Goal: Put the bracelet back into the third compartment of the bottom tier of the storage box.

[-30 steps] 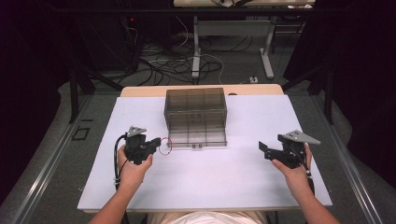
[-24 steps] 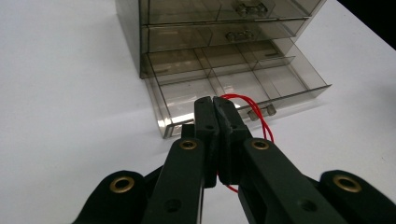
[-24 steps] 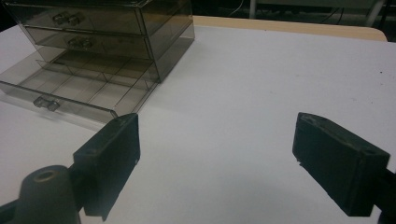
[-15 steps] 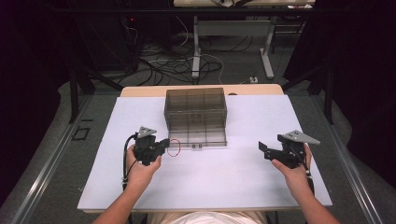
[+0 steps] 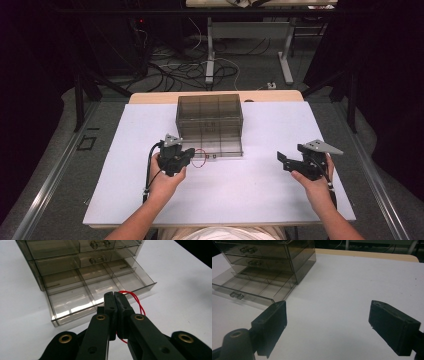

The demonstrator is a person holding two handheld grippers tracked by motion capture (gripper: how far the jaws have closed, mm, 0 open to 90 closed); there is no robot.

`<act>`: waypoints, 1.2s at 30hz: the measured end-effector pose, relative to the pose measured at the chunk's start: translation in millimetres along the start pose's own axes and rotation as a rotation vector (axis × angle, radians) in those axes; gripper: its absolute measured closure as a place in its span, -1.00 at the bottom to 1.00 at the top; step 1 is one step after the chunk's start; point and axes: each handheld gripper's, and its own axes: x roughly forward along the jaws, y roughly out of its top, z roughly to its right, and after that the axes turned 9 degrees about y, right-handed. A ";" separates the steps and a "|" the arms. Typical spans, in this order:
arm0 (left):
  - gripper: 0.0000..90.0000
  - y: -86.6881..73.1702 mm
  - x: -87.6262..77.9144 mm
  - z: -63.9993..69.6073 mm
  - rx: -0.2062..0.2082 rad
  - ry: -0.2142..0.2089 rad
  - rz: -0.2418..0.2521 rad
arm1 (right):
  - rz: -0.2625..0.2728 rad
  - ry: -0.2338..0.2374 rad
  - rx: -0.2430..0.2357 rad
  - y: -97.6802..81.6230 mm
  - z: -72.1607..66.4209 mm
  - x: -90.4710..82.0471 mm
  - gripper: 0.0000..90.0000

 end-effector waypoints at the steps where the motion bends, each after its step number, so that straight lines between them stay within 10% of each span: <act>1: 0.98 0.5 0.7 2.0 -0.008 -0.001 0.002 | 0.000 0.000 0.000 0.0 0.0 0.0 -0.68; 36: 0.98 33.2 25.6 39.5 0.051 -0.039 0.015 | 0.005 -0.001 0.003 0.2 0.8 -1.1 -0.68</act>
